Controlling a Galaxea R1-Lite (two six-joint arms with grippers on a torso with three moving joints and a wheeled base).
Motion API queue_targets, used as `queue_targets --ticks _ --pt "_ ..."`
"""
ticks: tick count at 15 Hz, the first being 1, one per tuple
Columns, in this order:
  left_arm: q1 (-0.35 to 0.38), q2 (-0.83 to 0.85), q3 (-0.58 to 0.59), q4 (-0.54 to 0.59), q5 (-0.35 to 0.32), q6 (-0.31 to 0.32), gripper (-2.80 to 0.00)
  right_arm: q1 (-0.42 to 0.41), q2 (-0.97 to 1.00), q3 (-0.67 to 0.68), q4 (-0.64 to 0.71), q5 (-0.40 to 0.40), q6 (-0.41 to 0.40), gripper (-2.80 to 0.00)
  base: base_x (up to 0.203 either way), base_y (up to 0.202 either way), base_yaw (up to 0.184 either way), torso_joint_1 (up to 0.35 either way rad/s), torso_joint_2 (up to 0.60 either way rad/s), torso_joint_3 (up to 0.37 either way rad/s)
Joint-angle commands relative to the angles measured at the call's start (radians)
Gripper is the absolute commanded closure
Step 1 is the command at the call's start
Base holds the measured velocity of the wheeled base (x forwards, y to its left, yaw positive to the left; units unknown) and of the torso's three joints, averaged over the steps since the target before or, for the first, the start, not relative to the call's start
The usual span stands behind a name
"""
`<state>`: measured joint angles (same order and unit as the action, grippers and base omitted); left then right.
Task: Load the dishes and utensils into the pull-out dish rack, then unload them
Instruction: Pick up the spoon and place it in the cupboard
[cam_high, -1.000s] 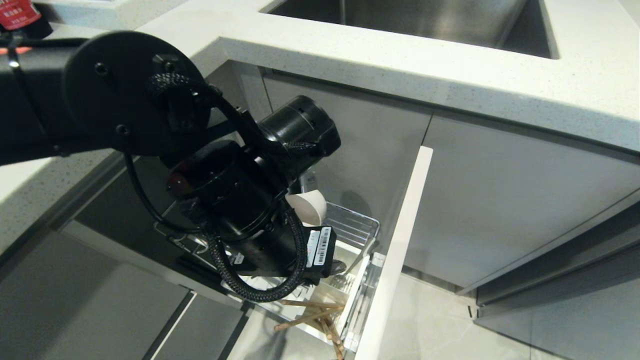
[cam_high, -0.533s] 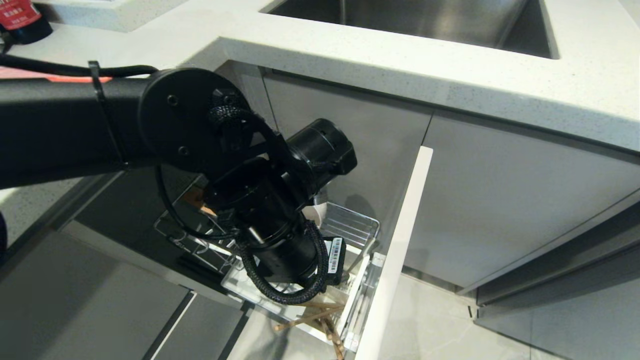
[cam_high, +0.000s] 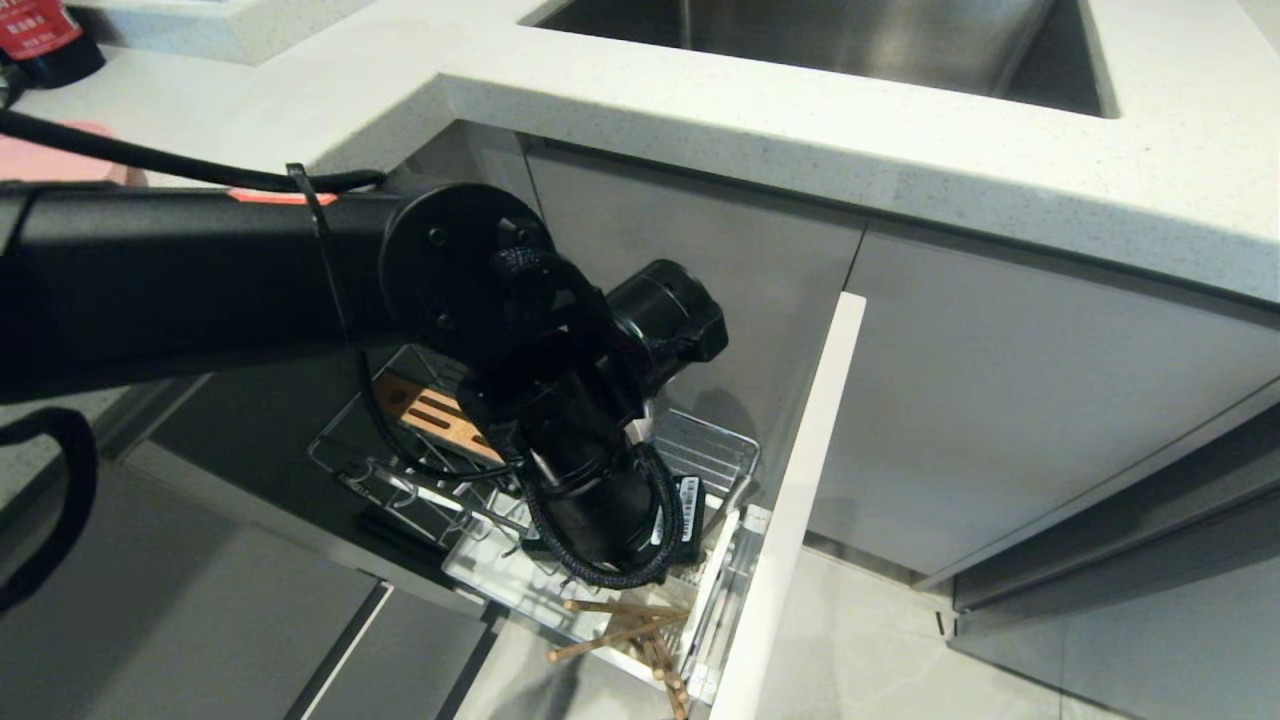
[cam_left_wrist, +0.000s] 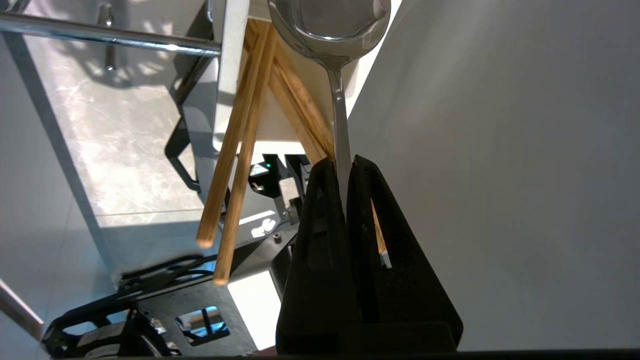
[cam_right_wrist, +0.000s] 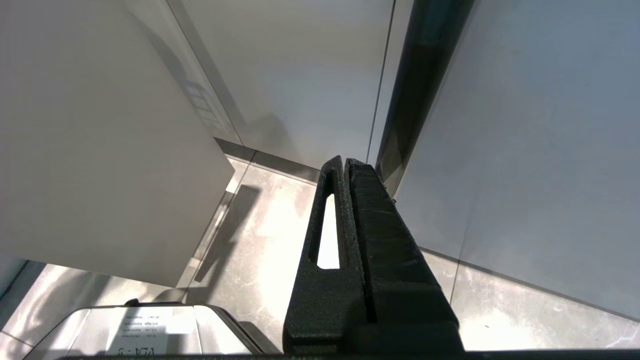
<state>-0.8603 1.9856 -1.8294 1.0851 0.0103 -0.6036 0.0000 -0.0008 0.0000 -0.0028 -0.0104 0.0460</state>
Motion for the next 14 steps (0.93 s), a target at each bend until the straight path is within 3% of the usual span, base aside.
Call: queue_targets --ticks 1,14 --pt "0.009 0.022 -0.009 0.005 -0.006 -0.004 0.0 0.001 0.001 0.0 0.0 0.0 0.0 0.0 0.0 0.0 0.0 0.0 0.0 0.0" --pt "0.053 0.121 -0.072 -0.001 -0.049 -0.001 0.0 0.0 0.001 0.0 0.0 0.0 0.0 0.0 0.0 0.0 0.0 0.0 0.0 0.0"
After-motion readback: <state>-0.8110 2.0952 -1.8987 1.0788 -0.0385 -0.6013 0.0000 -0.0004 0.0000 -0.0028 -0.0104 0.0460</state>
